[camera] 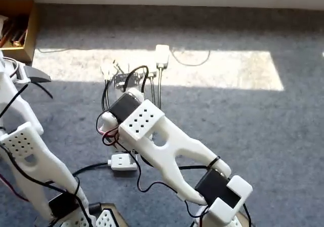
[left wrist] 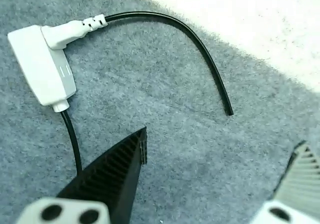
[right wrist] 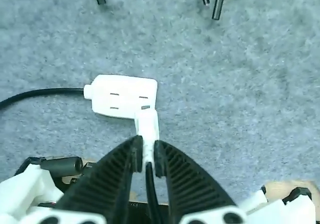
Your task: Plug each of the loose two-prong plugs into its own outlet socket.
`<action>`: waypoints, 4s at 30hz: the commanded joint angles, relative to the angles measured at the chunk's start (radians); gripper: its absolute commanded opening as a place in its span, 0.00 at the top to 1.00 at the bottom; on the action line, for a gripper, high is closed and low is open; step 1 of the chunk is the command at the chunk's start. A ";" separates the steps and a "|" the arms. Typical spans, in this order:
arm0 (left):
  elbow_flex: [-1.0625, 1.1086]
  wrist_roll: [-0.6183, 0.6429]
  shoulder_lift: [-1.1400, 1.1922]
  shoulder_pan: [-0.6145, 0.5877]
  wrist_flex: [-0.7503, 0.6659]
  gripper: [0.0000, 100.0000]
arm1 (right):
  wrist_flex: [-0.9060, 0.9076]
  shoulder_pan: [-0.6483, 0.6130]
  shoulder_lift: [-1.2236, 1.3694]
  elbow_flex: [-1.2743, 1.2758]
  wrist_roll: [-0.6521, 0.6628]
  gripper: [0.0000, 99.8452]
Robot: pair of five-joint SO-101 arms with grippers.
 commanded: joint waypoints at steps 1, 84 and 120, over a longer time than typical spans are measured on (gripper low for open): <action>-0.039 -0.005 -0.008 -0.012 0.002 0.58 | 0.004 0.033 -0.010 -0.042 -0.049 0.99; -0.041 -0.005 -0.012 -0.065 -0.057 0.58 | -0.053 0.021 -0.008 0.042 0.015 0.99; -0.041 -0.005 -0.012 -0.061 -0.058 0.58 | -0.064 -0.016 -0.007 0.068 0.018 0.99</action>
